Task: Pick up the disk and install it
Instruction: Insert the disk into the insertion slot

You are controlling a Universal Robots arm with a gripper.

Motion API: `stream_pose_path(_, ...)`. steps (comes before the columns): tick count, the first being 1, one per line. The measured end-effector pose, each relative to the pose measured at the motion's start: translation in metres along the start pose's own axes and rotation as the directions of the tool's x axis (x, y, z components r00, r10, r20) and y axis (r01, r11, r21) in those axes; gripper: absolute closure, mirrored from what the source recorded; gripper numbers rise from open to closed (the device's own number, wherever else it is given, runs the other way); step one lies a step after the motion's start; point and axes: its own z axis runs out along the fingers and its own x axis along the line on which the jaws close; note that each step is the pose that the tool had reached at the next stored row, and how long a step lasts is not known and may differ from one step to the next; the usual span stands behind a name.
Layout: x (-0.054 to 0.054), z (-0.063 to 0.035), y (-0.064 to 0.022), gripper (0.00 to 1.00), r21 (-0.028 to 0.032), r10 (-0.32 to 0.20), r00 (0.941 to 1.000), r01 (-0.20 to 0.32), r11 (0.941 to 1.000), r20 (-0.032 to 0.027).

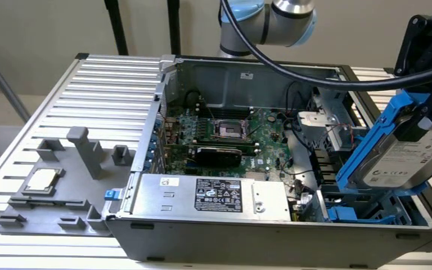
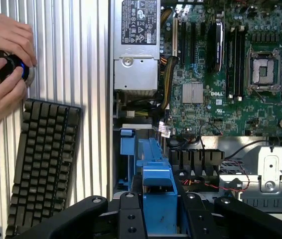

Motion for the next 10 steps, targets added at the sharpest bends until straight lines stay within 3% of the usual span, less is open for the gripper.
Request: stream_pose_path(10,0.0002,0.0061,0.0083,0.67,-0.0002,-0.028,0.9996,0.028,0.9996,-0.0006)
